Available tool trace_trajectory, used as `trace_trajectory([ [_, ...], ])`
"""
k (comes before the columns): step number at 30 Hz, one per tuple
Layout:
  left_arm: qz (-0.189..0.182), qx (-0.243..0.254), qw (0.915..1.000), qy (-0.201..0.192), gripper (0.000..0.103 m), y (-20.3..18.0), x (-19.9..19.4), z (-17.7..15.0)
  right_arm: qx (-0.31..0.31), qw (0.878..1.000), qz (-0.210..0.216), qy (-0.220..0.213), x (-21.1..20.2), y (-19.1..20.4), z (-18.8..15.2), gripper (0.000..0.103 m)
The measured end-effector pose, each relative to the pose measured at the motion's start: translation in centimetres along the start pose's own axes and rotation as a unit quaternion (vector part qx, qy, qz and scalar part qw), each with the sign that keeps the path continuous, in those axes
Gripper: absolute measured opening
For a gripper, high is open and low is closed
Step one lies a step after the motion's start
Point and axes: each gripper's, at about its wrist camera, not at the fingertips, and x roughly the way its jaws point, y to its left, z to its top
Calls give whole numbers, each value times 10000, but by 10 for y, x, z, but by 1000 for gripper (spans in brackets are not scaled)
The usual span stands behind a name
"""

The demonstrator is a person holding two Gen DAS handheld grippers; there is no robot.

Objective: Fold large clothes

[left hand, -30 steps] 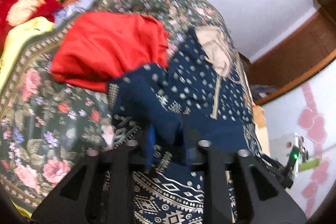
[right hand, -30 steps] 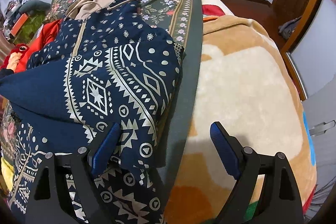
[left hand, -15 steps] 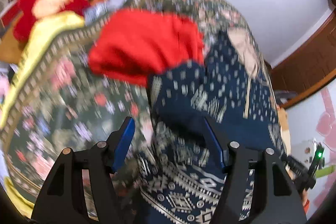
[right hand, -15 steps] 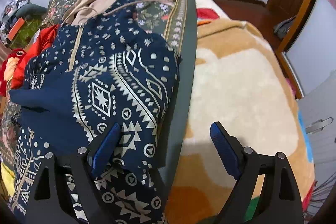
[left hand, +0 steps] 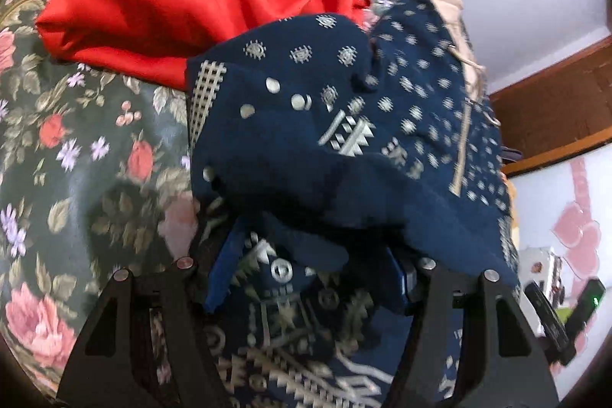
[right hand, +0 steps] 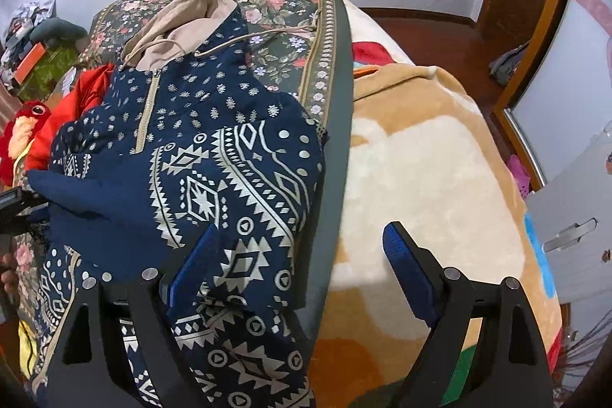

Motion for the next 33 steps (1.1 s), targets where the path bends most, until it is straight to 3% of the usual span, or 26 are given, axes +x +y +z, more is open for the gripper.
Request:
trace_trajectory([
  [1,24,1,10000,-58,64,-1,1,2,13,10000,-22,5,0,-1,-1,86],
  [2,41,37,9999,-151,56,-4,1,5,31,10000,-44,13,0,-3,-1,86],
  [4,82,133,9996,-228,36,-11,-1,8,74,9999,-75,31,0,-7,-2,86],
  [5,118,183,9993,-290,20,-15,-4,10,101,9999,-90,33,-1,-8,-2,86],
  [6,185,265,9988,-374,13,-19,-9,10,130,9999,-100,28,-1,-10,-2,86],
  [9,311,588,9952,-722,11,-34,-31,7,203,9997,-107,-31,-6,-15,-2,86],
  [14,212,1061,9848,-1359,11,-50,-88,-6,237,9996,-88,-98,-13,-17,0,86],
  [17,179,1105,9830,-1455,11,-45,-110,-11,189,9998,-68,-36,-9,-13,-2,86],
  [20,399,1127,9837,-1346,11,-32,-109,-20,116,9998,26,127,-1,-9,-7,86],
  [25,726,981,9909,-568,13,-3,-69,-39,41,9991,78,421,15,-3,-15,86],
  [28,1039,973,9896,-209,27,10,-48,-52,128,9987,174,470,16,-7,-15,86],
  [29,1132,978,9886,-169,36,12,-45,-56,157,9985,197,486,16,-8,-15,86],
  [30,1231,1000,9872,-172,45,14,-43,-61,190,9983,227,506,17,-9,-15,86],
  [33,1425,1088,9835,-256,54,15,-47,-70,263,9977,294,550,18,-12,-15,86],
])
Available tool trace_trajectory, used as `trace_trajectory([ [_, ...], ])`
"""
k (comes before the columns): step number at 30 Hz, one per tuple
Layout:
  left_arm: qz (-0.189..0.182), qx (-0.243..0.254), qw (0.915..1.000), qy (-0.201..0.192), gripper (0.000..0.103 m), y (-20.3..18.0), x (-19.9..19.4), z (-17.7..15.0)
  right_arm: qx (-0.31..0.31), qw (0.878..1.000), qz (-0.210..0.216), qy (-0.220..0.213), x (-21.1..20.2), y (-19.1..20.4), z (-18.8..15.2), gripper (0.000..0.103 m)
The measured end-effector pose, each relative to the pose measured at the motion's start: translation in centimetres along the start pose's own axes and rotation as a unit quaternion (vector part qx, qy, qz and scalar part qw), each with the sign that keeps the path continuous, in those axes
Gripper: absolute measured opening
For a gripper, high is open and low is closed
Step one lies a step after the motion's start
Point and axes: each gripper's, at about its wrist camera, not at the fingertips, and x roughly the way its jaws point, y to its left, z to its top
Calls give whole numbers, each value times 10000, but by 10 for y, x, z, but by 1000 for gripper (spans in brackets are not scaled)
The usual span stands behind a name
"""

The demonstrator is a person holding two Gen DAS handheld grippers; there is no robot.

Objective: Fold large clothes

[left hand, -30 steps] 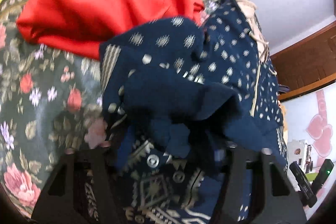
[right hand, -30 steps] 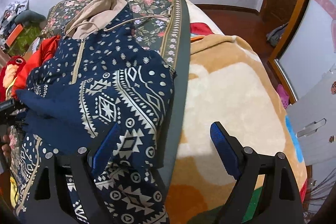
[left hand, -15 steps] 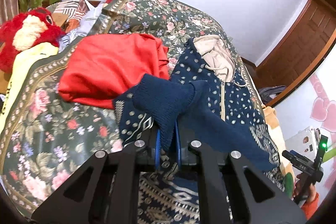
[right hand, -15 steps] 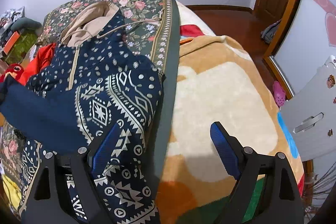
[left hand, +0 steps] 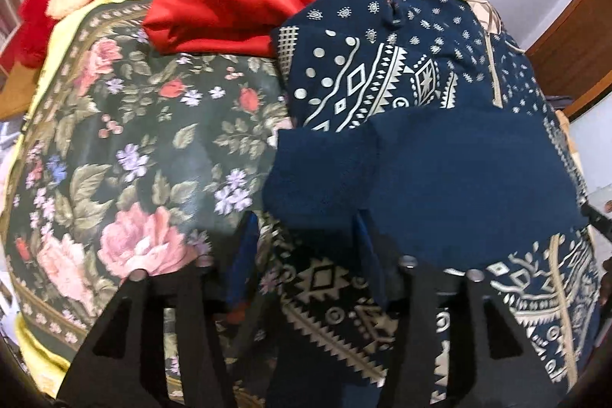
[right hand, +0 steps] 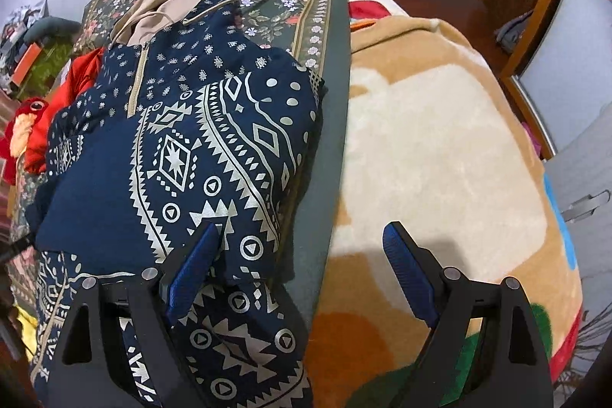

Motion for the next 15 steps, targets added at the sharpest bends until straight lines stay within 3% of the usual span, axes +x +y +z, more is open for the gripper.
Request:
trace_trajectory([
  [7,200,165,9989,-379,55,2,-38,14,-144,9997,-166,-120,-9,6,11,86],
  [15,103,555,9921,-1118,57,-24,-75,67,-473,9963,-203,-686,-33,24,50,86],
])
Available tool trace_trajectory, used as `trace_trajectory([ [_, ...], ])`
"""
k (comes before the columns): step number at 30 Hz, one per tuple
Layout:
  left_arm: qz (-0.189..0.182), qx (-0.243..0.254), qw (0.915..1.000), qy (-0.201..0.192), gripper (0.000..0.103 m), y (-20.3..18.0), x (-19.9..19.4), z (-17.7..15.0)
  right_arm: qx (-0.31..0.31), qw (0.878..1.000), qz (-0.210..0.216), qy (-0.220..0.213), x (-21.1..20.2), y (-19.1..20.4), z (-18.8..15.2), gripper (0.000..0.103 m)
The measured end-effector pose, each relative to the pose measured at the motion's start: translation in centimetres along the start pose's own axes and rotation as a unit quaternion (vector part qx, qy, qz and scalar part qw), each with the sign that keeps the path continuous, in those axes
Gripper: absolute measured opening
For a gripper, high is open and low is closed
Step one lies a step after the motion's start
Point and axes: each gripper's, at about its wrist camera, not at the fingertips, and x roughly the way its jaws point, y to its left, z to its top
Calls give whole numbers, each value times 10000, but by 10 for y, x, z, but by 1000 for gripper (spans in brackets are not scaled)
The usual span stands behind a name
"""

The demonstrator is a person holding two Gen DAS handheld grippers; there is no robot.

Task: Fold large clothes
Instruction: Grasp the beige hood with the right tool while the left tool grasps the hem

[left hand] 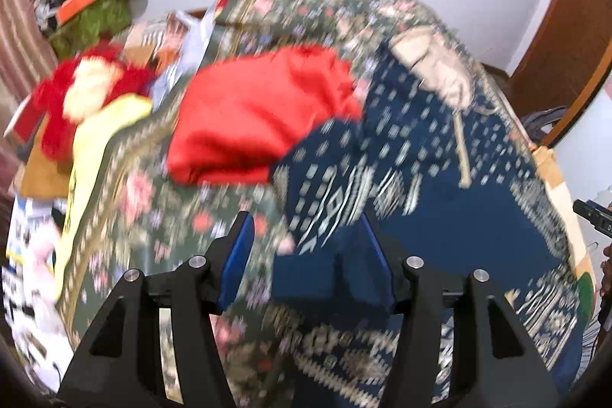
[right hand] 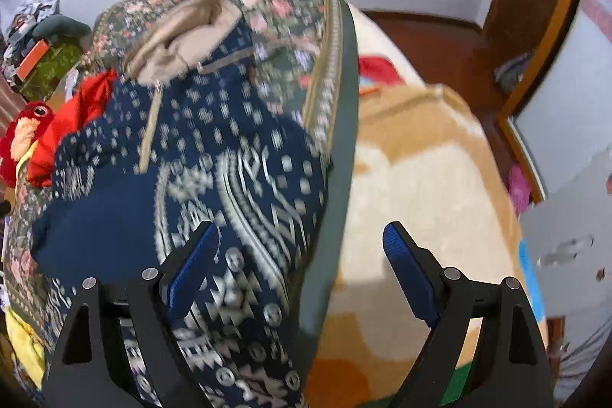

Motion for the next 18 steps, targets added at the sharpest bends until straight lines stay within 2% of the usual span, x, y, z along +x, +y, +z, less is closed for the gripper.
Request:
trace_trajectory([
  [10,-429,720,9960,-326,58,-70,35,79,-266,9972,118,-686,9,35,72,86],
  [12,-426,864,9948,-318,58,-85,49,96,-232,9975,115,-664,21,42,85,86],
  [16,-599,845,9944,-193,58,-105,83,124,-90,9978,333,-559,51,55,109,86],
  [18,-556,858,9947,-120,58,-115,103,138,-9,9979,455,-472,71,61,121,86],
])
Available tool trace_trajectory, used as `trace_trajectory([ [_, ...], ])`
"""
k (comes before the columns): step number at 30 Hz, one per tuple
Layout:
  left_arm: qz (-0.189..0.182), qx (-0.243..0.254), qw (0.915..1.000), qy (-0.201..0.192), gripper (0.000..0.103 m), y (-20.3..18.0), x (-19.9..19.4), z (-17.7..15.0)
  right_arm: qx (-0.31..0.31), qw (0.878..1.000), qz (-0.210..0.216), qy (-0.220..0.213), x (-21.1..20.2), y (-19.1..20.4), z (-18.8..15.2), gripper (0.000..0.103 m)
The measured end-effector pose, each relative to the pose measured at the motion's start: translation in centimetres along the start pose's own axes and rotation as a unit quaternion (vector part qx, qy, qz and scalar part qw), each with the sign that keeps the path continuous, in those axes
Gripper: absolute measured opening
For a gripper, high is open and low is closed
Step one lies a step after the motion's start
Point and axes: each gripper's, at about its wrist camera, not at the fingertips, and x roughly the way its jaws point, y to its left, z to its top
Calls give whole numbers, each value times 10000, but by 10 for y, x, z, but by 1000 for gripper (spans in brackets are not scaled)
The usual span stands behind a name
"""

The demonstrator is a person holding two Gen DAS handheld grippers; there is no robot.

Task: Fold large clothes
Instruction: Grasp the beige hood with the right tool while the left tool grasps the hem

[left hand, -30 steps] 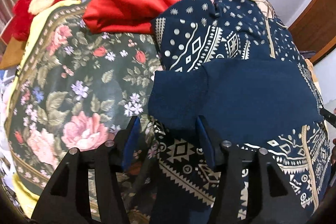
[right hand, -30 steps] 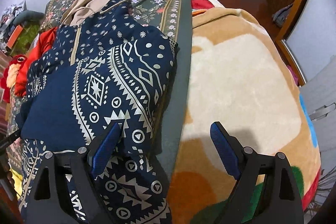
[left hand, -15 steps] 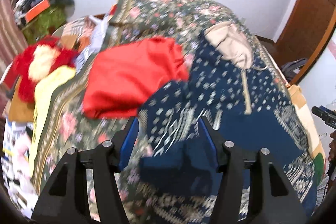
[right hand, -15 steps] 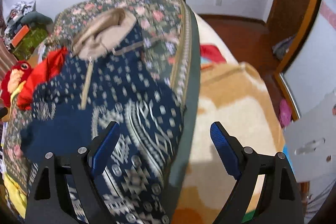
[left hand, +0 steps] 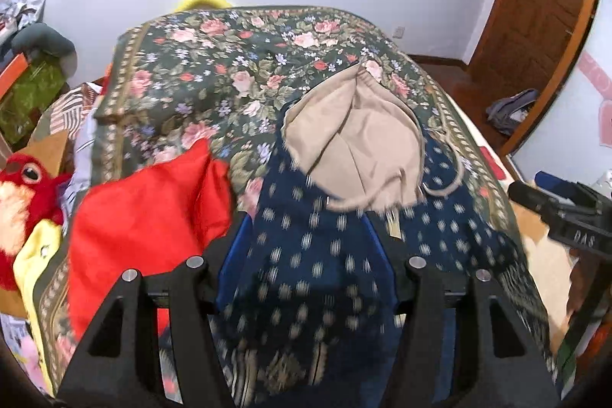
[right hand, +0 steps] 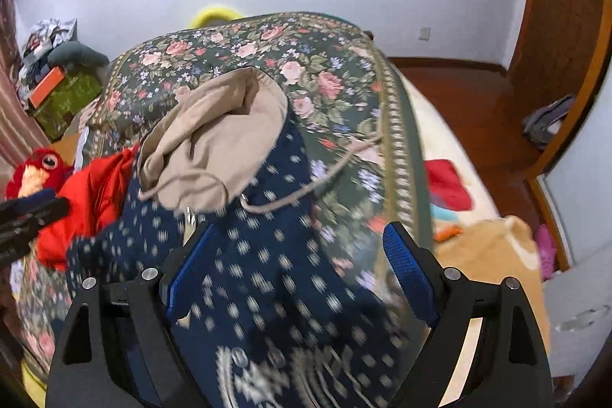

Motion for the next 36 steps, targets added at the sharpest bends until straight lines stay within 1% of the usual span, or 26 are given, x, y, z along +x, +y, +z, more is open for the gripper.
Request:
trace_trajectory([
  [3,150,-158,9997,70,58,-1,32,23,101,9999,50,131,25,3,13,86],
  [5,34,-369,9992,130,58,4,53,37,137,9998,-55,157,43,5,23,86],
  [6,7,-565,9982,193,58,9,67,43,144,9996,-158,194,53,6,29,86],
  [9,30,-837,9956,414,58,21,97,52,262,9988,-145,382,79,3,40,86],
  [12,113,-1142,9912,666,58,36,128,53,567,9967,-199,549,102,-6,46,86],
  [14,55,-1354,9878,763,58,45,142,50,849,9935,-242,719,120,-15,46,86],
  [16,-61,-1636,9830,835,58,56,154,45,998,9901,-241,953,137,-19,43,85],
  [17,-89,-1748,9810,831,58,60,156,43,1094,9894,-174,935,140,-22,41,85],
  [19,-283,-2006,9761,782,57,68,160,38,1217,9895,-159,761,137,-23,39,82],
  [20,-381,-2075,9746,756,48,70,160,37,1251,9887,-236,793,134,-22,39,74],
  [21,-521,-2086,9739,733,32,71,159,36,1177,9900,-222,747,130,-19,39,60],
  [22,-593,-2050,9742,730,23,70,158,36,1105,9909,-230,734,128,-16,40,53],
  [23,-556,-1964,9761,747,12,67,156,38,987,9921,-213,748,125,-11,42,36],
  [24,-399,-1784,9804,736,8,62,153,40,887,9927,-132,805,124,-7,44,15],
  [25,-239,-1545,9853,683,7,55,147,42,796,9931,-138,847,123,-2,45,12],
  [27,-1,-1111,9925,517,7,42,130,45,605,9953,-190,739,113,5,45,11],
  [28,48,-977,9943,437,6,39,122,46,517,9963,-184,655,103,8,45,11],
  [30,129,-529,9983,189,6,25,94,47,430,9977,-93,523,81,11,44,11],
  [33,225,9,9997,-110,6,8,52,44,384,9985,129,372,47,11,40,11],
  [36,126,266,9991,-289,6,-2,12,35,250,9991,275,215,13,13,33,10],
])
